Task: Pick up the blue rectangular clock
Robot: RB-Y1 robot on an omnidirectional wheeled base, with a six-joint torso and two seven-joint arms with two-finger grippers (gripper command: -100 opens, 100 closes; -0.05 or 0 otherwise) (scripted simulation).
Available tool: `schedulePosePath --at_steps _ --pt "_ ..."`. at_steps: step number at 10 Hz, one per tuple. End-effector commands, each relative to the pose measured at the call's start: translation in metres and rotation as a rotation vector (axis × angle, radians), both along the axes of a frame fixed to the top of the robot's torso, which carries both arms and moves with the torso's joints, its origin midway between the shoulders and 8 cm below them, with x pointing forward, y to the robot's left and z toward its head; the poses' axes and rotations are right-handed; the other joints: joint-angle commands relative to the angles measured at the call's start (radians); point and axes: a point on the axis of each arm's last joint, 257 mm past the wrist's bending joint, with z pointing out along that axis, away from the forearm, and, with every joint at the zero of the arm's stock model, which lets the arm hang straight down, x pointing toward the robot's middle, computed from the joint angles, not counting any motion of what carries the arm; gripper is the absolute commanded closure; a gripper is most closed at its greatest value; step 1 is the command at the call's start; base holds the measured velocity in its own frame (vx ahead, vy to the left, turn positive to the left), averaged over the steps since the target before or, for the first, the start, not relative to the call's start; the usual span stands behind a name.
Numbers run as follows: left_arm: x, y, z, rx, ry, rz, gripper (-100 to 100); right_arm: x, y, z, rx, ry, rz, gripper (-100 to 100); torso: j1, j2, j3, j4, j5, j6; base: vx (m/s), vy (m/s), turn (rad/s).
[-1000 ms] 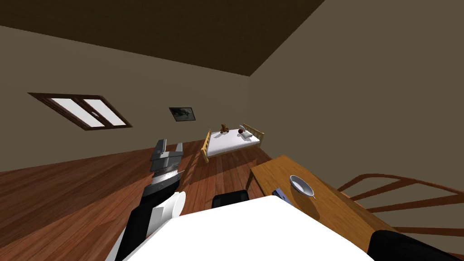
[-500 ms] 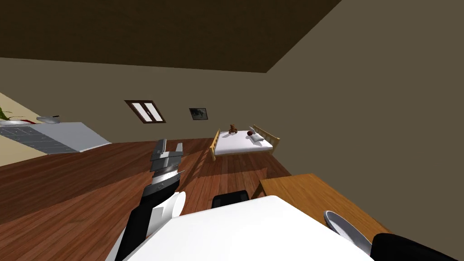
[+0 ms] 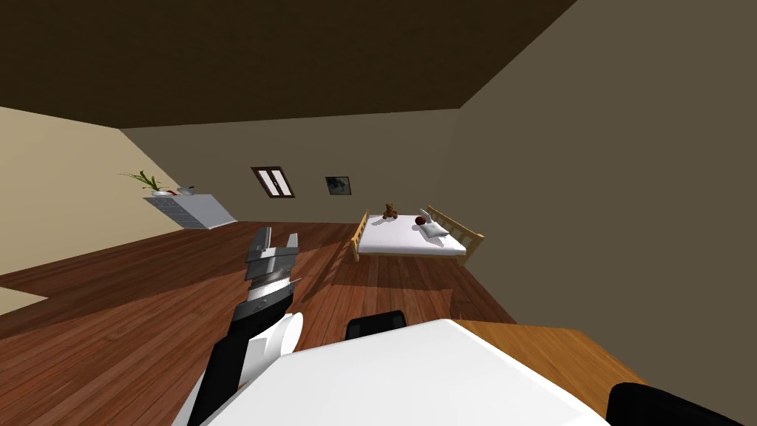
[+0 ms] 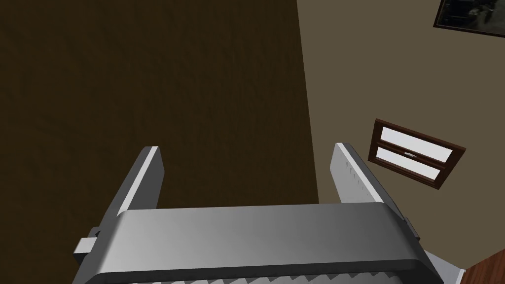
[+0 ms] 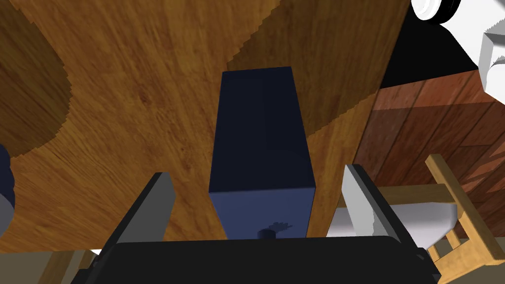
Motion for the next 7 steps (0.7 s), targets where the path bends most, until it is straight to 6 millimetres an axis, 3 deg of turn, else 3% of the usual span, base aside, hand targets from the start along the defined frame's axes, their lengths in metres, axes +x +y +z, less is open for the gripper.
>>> schedulePosePath --at_steps 1,2,3,6,7 --pt "0.000 0.000 0.000 0.000 0.000 0.000 0 0.000 0.000 0.000 0.000 0.000 0.000 -100 0.000 0.000 0.000 0.000 0.000 0.000 0.058 -0.013 0.041" --pt "0.000 0.000 0.000 0.000 0.000 0.000 0 0.000 0.000 0.000 0.002 0.000 0.001 0 0.001 0.004 0.002 0.001 0.000 0.001 0.011 -0.004 -0.005" --pt "0.000 0.000 0.000 0.000 0.000 0.000 0 0.010 -0.008 -0.007 0.019 -0.011 0.001 -100 0.002 0.007 0.004 0.001 0.000 0.001 -0.049 0.049 0.081" --pt "0.000 0.000 0.000 0.000 0.000 0.000 0 0.011 -0.026 -0.015 0.019 -0.002 -0.007 -100 0.010 0.014 0.008 0.003 0.002 0.001 -0.075 0.098 0.049" --pt "0.000 0.000 0.000 0.000 0.000 0.000 0 0.025 -0.031 -0.019 0.042 -0.018 -0.007 -100 0.009 0.014 0.008 0.003 0.002 0.001 -0.083 0.086 0.075"
